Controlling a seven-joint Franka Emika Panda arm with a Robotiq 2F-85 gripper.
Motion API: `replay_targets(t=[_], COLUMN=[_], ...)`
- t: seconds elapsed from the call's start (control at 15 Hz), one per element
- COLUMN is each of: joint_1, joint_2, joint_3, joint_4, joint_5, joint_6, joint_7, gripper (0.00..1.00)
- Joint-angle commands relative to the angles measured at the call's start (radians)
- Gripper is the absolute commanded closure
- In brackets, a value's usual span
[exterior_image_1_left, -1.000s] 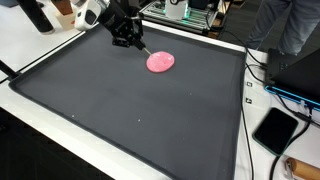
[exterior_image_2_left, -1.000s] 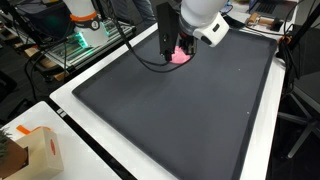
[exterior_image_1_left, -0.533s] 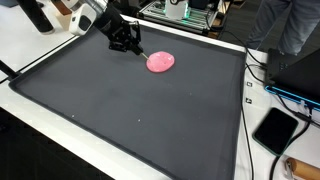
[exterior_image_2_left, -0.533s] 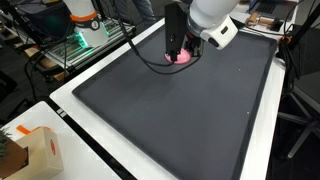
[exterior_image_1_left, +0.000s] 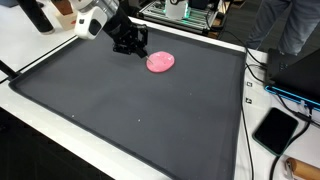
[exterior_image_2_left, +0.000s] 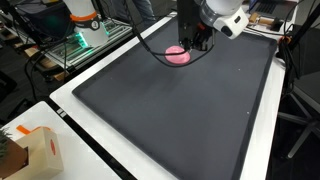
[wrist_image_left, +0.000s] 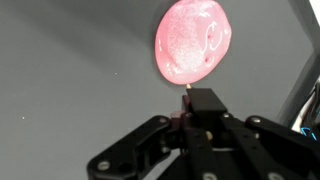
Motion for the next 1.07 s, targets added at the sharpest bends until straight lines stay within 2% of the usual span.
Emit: replay_targets(t=[0.0,0.33,0.47,0.53,0.8,0.87,1.0], joint_1=[0.036,0.089,0.069,0.074,0.067,0.066,0.097], joint_2=[0.029,0.048,0.032,0.032,0.032,0.032,0.020], joint_3=[0.012,0.026,0.043,0.047,0.049,0.049,0.048], joint_4=[0.039,0.067,0.040,0.041,0.041,0.041,0.037], joint_5=[-0.082,-0.179,-0.160,-0.161,-0.160,-0.160,-0.199], joint_6=[-0.012,-0.030,-0.001,-0.001,-0.001,-0.001,-0.004], joint_7=[0.067,0.143,0.120,0.123,0.123,0.123,0.142], gripper=[0.97,0.97,0.97,0.87,0.87,0.97,0.97])
